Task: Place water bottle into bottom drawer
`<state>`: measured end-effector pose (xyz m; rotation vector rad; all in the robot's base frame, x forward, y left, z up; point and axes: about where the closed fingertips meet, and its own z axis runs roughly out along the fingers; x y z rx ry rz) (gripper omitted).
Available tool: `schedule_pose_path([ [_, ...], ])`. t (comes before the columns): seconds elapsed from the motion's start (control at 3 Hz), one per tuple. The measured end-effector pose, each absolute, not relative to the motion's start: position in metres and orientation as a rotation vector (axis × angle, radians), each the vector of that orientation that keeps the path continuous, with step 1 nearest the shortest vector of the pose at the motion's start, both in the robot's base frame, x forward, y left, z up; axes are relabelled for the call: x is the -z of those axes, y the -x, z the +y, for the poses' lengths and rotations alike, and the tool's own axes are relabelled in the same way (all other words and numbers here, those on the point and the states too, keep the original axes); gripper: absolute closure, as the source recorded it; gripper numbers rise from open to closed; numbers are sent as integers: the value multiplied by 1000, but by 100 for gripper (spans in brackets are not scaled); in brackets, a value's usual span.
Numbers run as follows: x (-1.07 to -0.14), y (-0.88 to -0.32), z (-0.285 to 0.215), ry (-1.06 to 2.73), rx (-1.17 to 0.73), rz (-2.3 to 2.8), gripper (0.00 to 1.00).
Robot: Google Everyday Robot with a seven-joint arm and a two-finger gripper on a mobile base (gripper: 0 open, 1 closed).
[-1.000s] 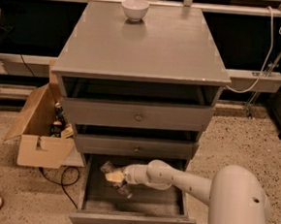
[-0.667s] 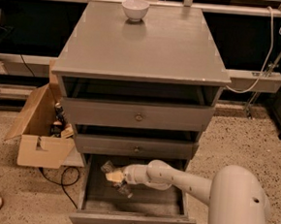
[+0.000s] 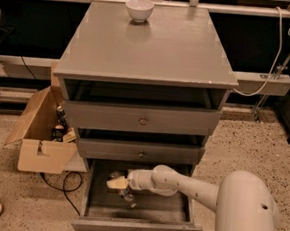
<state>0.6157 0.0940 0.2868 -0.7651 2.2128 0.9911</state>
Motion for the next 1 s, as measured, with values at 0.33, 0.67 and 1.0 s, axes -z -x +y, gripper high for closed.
schedule_pose_path([
  [0.33, -288, -615, 84, 722, -1031, 2185, 0],
  [0.67, -292, -612, 61, 640, -1082, 2129, 0],
  [1.0, -297, -612, 36, 558, -1112, 2076, 0],
])
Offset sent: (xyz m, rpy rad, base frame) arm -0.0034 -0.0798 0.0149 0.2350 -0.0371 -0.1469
